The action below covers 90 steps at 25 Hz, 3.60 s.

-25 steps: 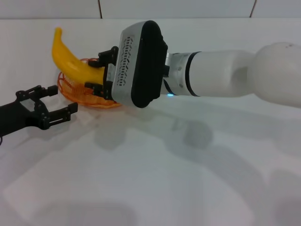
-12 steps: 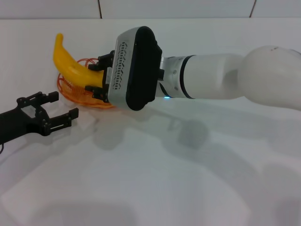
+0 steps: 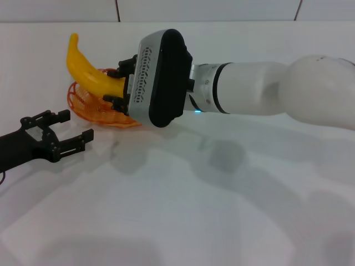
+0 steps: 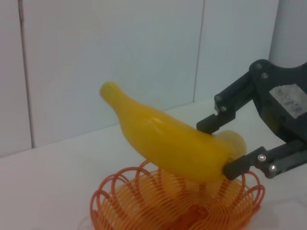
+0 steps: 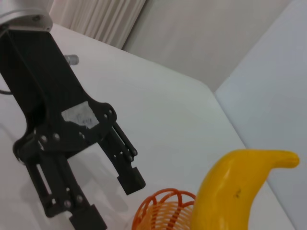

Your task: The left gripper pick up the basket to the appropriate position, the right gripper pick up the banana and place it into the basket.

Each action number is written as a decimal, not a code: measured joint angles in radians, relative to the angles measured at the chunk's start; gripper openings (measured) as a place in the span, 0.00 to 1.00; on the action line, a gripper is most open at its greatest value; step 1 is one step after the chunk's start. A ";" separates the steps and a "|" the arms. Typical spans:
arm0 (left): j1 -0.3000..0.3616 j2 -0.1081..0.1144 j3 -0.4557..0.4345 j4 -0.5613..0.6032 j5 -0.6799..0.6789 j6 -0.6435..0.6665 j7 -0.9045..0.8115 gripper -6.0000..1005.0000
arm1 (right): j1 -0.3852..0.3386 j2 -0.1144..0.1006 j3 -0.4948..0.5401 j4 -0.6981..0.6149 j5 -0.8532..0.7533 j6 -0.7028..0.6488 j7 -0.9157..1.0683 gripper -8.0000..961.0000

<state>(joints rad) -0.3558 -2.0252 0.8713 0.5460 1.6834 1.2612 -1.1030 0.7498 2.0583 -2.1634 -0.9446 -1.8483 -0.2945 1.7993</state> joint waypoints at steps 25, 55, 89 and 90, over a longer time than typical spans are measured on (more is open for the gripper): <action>0.000 0.003 0.000 0.003 0.003 0.001 -0.005 0.80 | -0.024 -0.002 0.001 -0.026 0.005 0.004 0.007 0.65; 0.013 0.001 -0.009 0.008 -0.004 0.013 0.014 0.80 | -0.266 -0.015 0.439 -0.141 0.188 -0.606 -0.282 0.67; 0.013 0.004 -0.018 0.008 -0.018 0.026 0.018 0.80 | -0.269 -0.018 0.717 0.252 0.334 -0.778 -0.553 0.67; 0.013 0.004 -0.021 0.008 -0.018 0.026 0.020 0.80 | -0.267 -0.018 0.719 0.259 0.334 -0.778 -0.557 0.67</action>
<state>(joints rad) -0.3425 -2.0215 0.8505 0.5538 1.6657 1.2871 -1.0829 0.4826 2.0404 -1.4443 -0.6858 -1.5143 -1.0722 1.2426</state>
